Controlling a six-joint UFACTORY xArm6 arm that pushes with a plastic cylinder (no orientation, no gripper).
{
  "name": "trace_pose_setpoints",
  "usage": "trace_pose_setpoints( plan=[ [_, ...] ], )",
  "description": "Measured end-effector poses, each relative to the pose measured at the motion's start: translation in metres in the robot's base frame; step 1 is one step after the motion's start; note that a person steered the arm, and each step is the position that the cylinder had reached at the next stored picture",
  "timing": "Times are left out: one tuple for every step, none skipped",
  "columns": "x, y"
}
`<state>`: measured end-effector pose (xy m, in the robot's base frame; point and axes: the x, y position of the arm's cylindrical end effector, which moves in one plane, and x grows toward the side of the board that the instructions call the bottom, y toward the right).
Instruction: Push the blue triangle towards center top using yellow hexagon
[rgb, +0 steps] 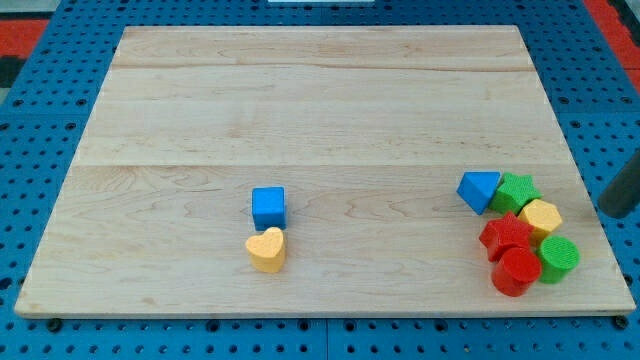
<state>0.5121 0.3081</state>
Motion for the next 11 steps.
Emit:
trace_pose_setpoints(
  plan=[
    [0.007,-0.009],
    [0.013,-0.021],
    [0.032,-0.035],
    [0.035,-0.064],
    [0.033,-0.115],
    [0.014,-0.132],
    [-0.007,-0.14],
    [-0.02,-0.173],
    [-0.044,-0.195],
    [-0.068,-0.195],
    [-0.104,-0.195]
  ],
)
